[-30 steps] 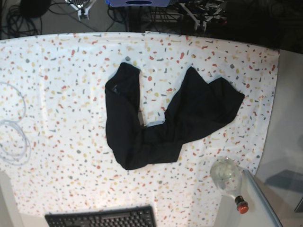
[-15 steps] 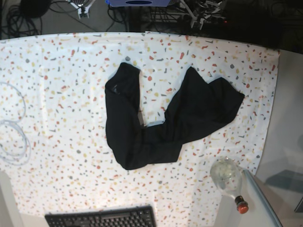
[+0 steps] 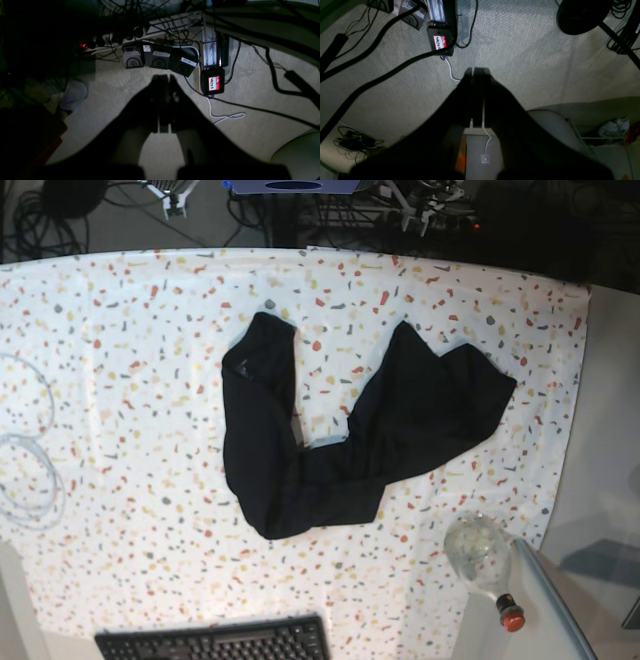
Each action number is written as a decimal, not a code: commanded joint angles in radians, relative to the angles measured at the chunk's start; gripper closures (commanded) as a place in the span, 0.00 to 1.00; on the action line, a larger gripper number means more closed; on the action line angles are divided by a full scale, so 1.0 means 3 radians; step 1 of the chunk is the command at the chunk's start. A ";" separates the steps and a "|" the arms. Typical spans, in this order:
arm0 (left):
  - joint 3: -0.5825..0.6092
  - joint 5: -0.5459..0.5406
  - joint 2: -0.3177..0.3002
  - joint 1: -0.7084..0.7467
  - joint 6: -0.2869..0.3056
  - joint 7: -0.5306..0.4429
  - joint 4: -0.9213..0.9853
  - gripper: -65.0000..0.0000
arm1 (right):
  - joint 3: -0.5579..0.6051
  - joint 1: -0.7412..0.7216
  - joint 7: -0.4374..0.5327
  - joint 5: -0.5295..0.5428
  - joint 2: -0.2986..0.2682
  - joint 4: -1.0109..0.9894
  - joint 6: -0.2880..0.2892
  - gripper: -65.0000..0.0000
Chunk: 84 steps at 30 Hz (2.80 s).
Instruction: Layout the t-shirt on the table in an organized manner, then fold the t-shirt properly
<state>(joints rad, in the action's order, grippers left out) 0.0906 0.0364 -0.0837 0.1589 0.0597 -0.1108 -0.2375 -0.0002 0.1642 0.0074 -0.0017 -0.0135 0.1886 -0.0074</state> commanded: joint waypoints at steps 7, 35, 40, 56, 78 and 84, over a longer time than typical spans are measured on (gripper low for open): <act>0.0033 -0.0001 -0.0015 0.0112 0.0003 -0.0012 -0.0034 1.00 | 0.0008 0.0018 -0.0002 -0.0007 -0.0003 0.0003 0.0002 1.00; -0.1179 -0.0006 -0.0562 0.2199 0.0059 -0.0001 -0.3523 1.00 | -0.0437 0.2222 -0.0922 0.0008 0.0022 0.4560 -0.0008 1.00; -0.1399 -0.0185 -0.0542 0.2388 0.0300 0.0029 -0.4290 1.00 | -0.0437 0.2376 -0.0922 0.0008 0.0124 0.5363 -0.0008 1.00; -0.1420 -0.1101 -0.0670 0.1069 0.0622 0.1697 -0.4806 1.00 | 0.0576 0.0493 -0.2585 -0.0314 -0.0106 0.5849 -0.0003 0.86; -0.2023 -0.1346 -0.0608 0.0828 0.0637 0.1824 -0.4724 0.78 | 0.2121 -0.0652 -0.2585 -0.1664 0.0498 0.4115 -0.0556 0.50; -0.2023 -0.1346 -0.0578 0.0849 0.0637 0.1824 -0.4740 0.78 | 0.2121 -0.0842 -0.2585 -0.1664 0.0503 0.3813 -0.0556 0.50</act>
<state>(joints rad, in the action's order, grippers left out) -0.5091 -0.3603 -0.2462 0.4160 0.2550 0.4610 -1.6424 0.6369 -0.0723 -0.7830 -0.4870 0.1226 1.3190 -0.1658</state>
